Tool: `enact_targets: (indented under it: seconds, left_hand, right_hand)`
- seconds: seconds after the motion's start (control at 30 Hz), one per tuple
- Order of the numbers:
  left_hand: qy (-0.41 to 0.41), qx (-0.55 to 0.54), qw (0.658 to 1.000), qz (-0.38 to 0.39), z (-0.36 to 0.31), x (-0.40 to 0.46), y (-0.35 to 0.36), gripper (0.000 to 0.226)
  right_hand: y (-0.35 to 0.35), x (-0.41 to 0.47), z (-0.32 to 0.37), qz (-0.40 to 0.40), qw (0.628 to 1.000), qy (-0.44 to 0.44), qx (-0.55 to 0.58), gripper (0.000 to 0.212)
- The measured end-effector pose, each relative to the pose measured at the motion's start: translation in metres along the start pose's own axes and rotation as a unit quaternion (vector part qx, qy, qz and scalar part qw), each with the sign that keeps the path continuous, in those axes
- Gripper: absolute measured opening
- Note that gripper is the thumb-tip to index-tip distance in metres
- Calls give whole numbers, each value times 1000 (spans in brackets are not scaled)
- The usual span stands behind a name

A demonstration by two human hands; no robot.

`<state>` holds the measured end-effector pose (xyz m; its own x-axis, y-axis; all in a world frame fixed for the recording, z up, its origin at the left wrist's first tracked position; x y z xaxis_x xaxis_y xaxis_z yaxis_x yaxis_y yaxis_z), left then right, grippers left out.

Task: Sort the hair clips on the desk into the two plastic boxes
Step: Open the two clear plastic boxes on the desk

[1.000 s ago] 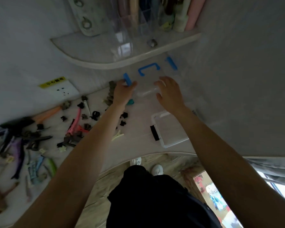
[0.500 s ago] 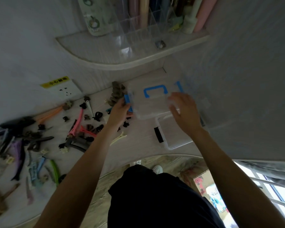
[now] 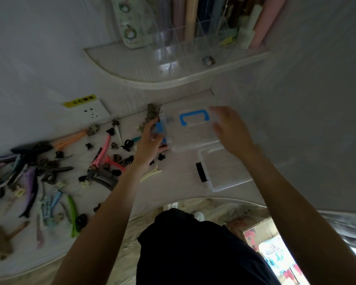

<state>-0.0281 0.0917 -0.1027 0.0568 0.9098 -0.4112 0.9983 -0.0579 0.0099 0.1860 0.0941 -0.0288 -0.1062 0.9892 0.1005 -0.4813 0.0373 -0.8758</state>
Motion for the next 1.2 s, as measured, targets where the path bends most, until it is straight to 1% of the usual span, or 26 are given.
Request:
enact_targets:
  seconds: [0.07,0.1,0.13,0.2,0.27,0.4,0.47,0.57,0.67,0.73,0.8,0.87,0.97,1.07,1.13,1.2]
  left_hand:
    - [-9,-24,1000,-5,3,-3,7,44]
    - [-12,-31,999,-7,5,-5,10,43]
    - [-13,-38,999,-8,6,-6,13,44]
    - [-14,-52,998,-11,9,-5,15,46]
    - [-7,-55,998,-17,8,-4,15,44]
    - [13,-3,1000,-19,2,-2,19,47]
    - [12,17,999,-37,5,0,13,46]
    - [5,19,999,-49,9,1,2,43]
    - [0,26,998,-63,9,3,-8,40]
    - [-6,34,998,-59,9,5,-11,46]
    - [-12,54,998,-37,11,6,-9,53]
    - [-14,71,997,-23,11,6,-4,57]
    - [-2,92,995,-22,8,5,8,57]
    - [19,125,992,-28,5,3,20,54]
    - [28,135,990,-30,4,4,24,53]
    - [35,152,987,-33,4,4,25,54]
  right_hand:
    - [27,-17,46,66,988,-122,-66,42]
    - [41,-24,56,83,980,-150,-104,41]
    - [49,-28,61,84,977,-152,-127,38]
    - [48,-29,59,67,981,-128,-128,29]
    - [34,-25,55,41,988,-119,-93,24]
    - [-6,-23,38,-4,996,-86,38,22]
    - [-31,-24,23,-56,993,-47,91,23]
    - [-62,-30,-6,-137,987,14,86,25]
    - [-71,-40,-30,-189,976,68,83,26]
    - [-67,-43,-43,-208,969,105,86,25]
    - [-61,-45,-52,-215,962,146,88,27]
    - [-56,-47,-55,-212,959,170,80,36]
    - [-58,-55,-49,-221,960,169,9,49]
    - [-63,-62,-32,-230,960,96,-124,40]
    - [-58,-62,-31,-207,955,75,-198,41]
    - [-48,-60,-40,-162,957,96,-223,42]
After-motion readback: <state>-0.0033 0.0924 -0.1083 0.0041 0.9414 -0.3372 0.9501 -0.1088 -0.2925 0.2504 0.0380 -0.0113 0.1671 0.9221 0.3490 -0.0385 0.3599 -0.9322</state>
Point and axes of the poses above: each hand's wrist, its own x-axis towards the middle knuckle, its own y-axis out of the palm, z = x × y, the point moved 8 cm from there along x, towards the middle knuckle, and after that the axes turned 1 degree about -z, right-handed, at the moved point
